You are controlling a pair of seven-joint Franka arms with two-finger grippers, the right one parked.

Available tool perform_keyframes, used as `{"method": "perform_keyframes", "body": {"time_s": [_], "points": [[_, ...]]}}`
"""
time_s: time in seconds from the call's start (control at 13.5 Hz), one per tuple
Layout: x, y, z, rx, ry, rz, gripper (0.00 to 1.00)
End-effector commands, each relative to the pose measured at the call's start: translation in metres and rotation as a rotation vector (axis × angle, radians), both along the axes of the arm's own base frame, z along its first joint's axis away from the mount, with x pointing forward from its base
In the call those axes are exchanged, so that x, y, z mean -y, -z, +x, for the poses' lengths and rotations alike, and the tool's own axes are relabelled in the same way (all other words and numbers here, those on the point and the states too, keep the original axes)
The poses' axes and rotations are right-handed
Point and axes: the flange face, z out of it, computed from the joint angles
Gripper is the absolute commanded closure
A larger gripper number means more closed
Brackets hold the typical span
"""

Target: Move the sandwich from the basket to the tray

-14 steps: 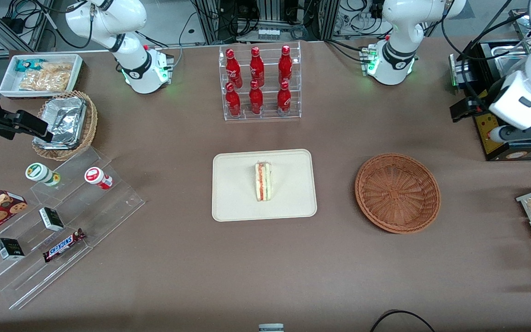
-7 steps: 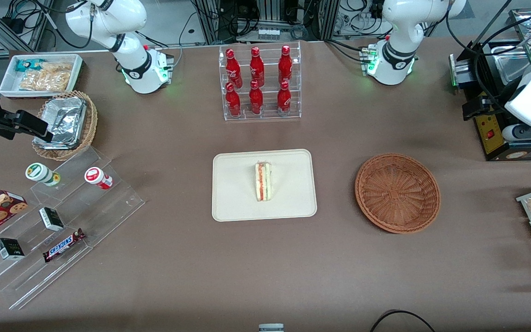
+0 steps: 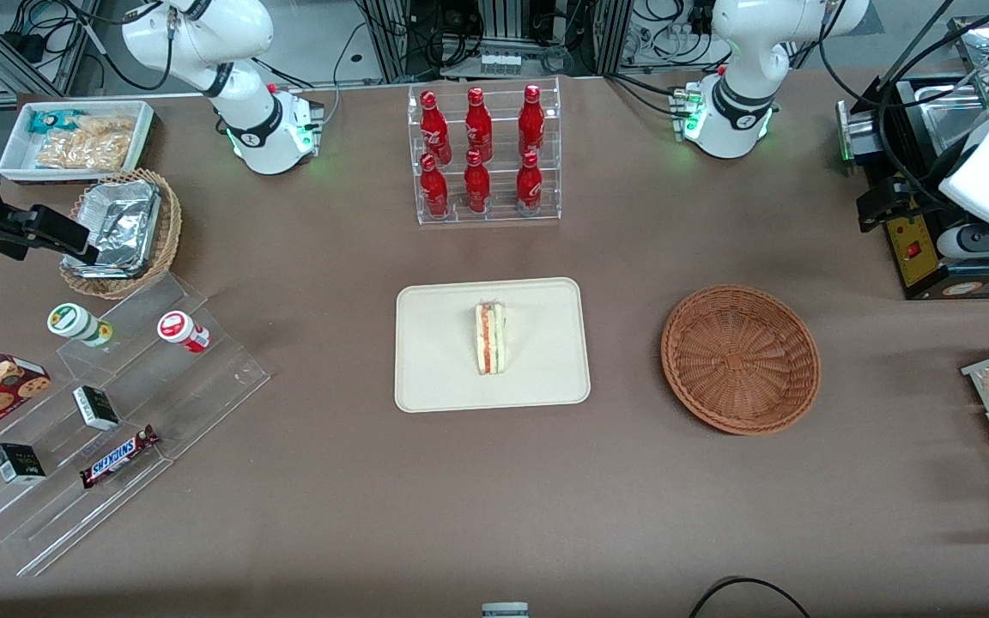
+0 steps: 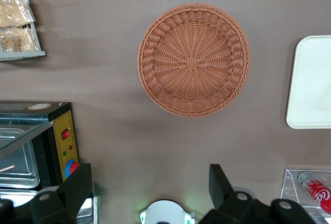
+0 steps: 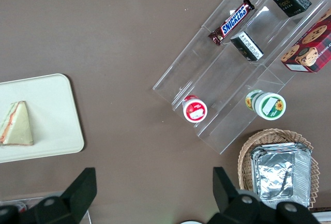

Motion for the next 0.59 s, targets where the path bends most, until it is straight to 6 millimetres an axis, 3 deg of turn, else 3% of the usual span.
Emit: {"method": "perform_keyframes", "body": {"time_s": [0.0, 0.3, 0.52], "points": [[-0.005, -0.013, -0.008, 0.023, -0.026, -0.008, 0.0], [-0.019, -0.018, -0.01, 0.025, -0.015, -0.019, 0.0], [-0.017, -0.02, -0.011, 0.022, -0.034, -0.016, 0.0]]}}
